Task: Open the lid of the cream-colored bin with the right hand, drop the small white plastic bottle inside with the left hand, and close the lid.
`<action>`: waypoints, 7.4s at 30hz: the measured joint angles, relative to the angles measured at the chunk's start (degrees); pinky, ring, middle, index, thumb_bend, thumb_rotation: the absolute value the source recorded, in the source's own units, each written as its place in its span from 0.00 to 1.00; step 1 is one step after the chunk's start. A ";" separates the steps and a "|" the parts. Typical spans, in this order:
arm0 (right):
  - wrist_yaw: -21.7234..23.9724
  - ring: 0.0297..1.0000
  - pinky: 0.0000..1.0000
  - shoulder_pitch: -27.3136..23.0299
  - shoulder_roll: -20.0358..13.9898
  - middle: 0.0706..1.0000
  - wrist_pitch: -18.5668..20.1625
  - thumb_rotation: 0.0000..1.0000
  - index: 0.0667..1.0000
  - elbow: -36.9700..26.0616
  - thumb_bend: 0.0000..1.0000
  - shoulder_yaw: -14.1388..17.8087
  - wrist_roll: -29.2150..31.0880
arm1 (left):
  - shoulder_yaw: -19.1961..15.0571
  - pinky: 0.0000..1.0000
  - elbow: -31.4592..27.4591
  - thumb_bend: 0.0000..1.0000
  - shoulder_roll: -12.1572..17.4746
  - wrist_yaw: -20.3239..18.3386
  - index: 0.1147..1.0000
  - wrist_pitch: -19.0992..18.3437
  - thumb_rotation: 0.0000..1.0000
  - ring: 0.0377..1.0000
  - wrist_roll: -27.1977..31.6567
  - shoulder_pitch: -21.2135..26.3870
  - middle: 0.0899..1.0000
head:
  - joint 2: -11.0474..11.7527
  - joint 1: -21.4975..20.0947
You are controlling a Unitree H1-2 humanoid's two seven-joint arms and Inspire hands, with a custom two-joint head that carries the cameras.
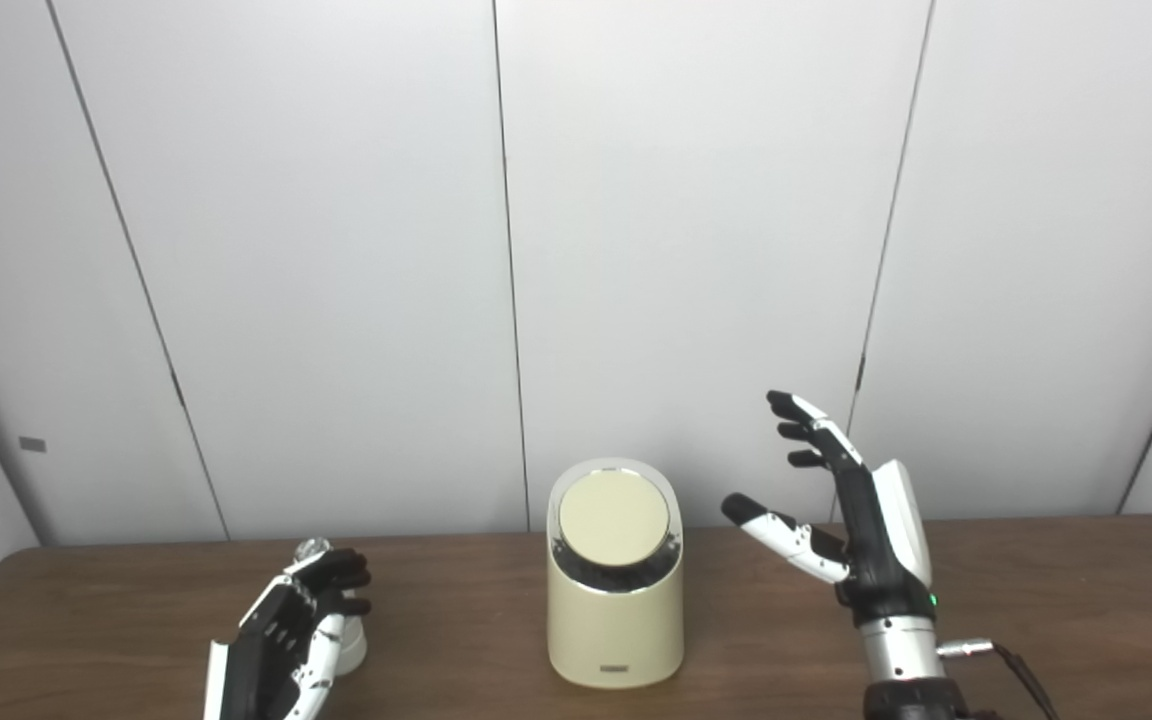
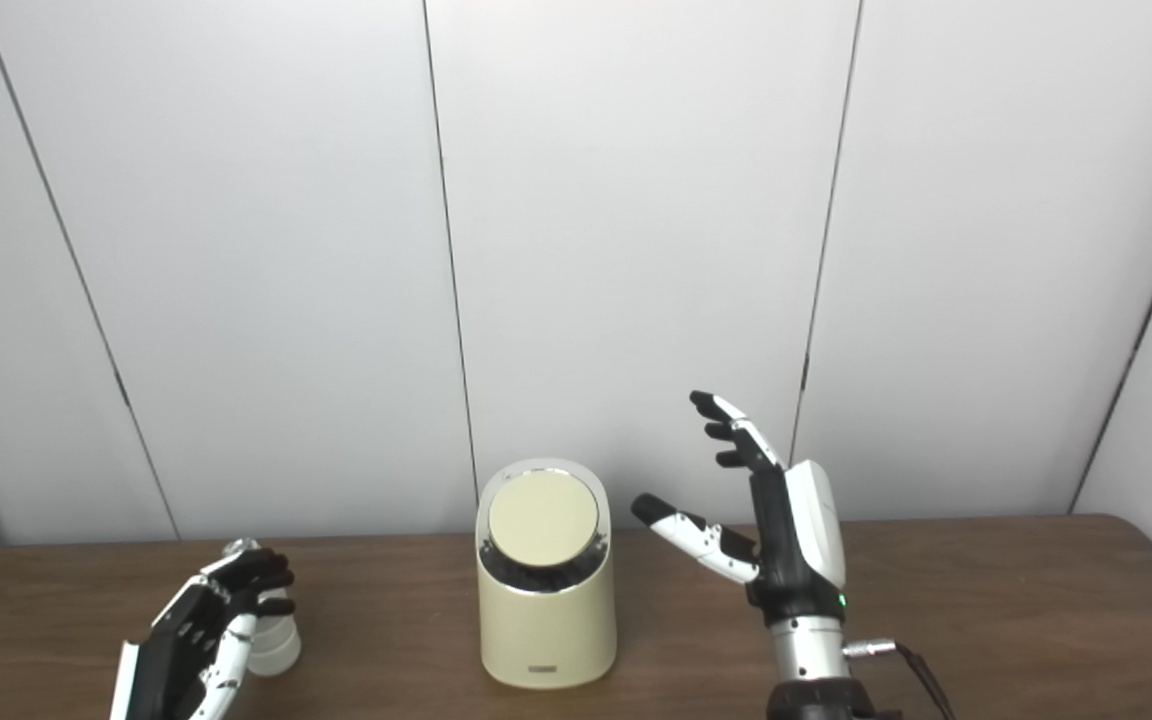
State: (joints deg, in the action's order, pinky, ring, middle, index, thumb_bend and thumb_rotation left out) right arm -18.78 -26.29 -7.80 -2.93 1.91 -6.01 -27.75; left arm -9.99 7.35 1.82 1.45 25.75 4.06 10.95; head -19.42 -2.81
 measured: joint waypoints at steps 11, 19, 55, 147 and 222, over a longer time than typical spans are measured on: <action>1.80 0.75 0.60 -4.36 2.44 0.82 4.79 0.46 0.80 2.36 0.94 -1.16 -4.22 | 0.39 0.59 0.00 0.25 -0.14 0.21 0.63 0.00 0.37 0.67 -0.19 0.00 0.67 | -0.26 0.35; 2.54 0.78 0.63 -7.55 3.14 0.83 8.20 0.38 0.81 6.49 0.95 -2.67 -7.99 | 0.51 0.60 -0.01 0.26 -0.26 0.24 0.64 0.00 0.37 0.68 -0.06 0.01 0.67 | -0.18 0.53; 1.63 0.85 0.75 -12.17 1.79 0.88 13.18 0.14 0.85 15.88 0.98 -9.41 -12.89 | 0.82 0.59 -0.30 0.24 -0.91 0.81 0.63 0.00 0.35 0.68 -1.21 0.15 0.67 | -0.18 1.14; -13.43 0.78 0.69 9.43 -0.91 0.79 -21.79 0.36 0.77 14.33 0.27 2.77 -1.26 | -7.13 0.83 -12.10 0.93 5.37 11.77 0.90 -4.04 0.20 0.87 -10.38 -1.22 0.86 | 3.08 6.59; -10.92 0.58 0.37 11.30 -6.44 0.64 -21.91 0.96 0.63 16.24 0.94 11.19 10.73 | 7.26 0.77 8.46 1.00 8.63 11.51 0.89 -30.35 0.29 0.85 -22.14 8.17 0.86 | 0.26 24.26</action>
State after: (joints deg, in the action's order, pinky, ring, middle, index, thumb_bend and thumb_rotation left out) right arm -29.70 -14.99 -14.23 -24.83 18.15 5.18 -17.02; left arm -2.73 15.81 10.45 12.96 -4.60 -18.07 19.13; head -19.16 21.45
